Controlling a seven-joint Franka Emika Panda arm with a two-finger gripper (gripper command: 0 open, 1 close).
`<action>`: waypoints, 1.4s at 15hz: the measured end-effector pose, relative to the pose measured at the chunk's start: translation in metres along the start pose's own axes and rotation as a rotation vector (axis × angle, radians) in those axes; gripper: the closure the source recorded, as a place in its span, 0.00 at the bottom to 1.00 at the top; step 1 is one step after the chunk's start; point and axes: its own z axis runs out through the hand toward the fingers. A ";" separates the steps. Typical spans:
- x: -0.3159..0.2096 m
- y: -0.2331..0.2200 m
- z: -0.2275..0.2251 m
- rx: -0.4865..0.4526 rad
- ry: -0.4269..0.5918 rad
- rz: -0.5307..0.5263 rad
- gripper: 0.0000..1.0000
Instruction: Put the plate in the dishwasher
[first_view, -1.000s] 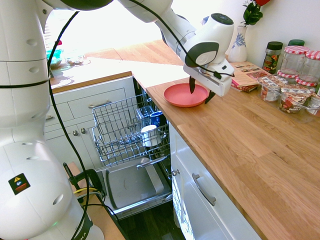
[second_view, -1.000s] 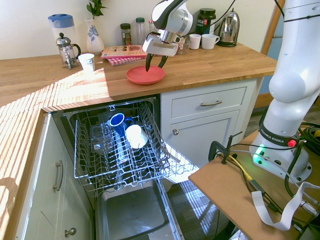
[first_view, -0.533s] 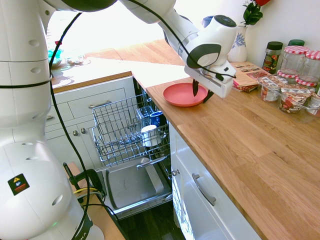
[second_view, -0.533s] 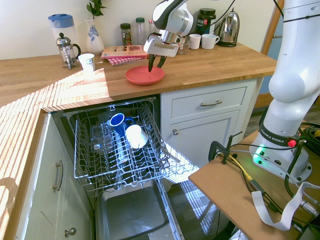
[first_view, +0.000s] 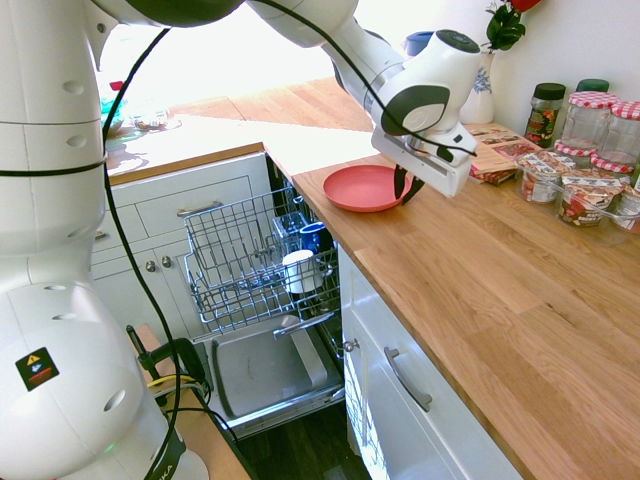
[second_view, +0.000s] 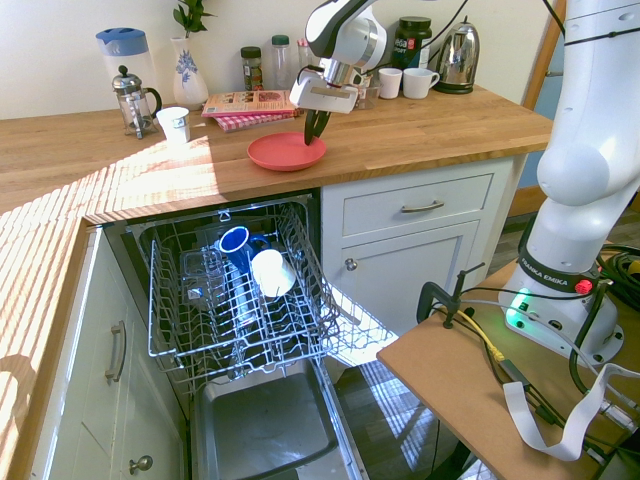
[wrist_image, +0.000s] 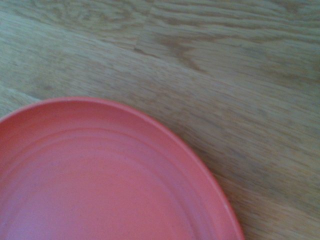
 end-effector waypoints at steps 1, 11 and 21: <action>0.001 -0.004 -0.005 -0.010 0.001 -0.005 1.00; -0.047 -0.083 -0.162 -0.197 0.181 -0.115 1.00; -0.368 -0.282 0.005 -0.680 0.421 -0.590 1.00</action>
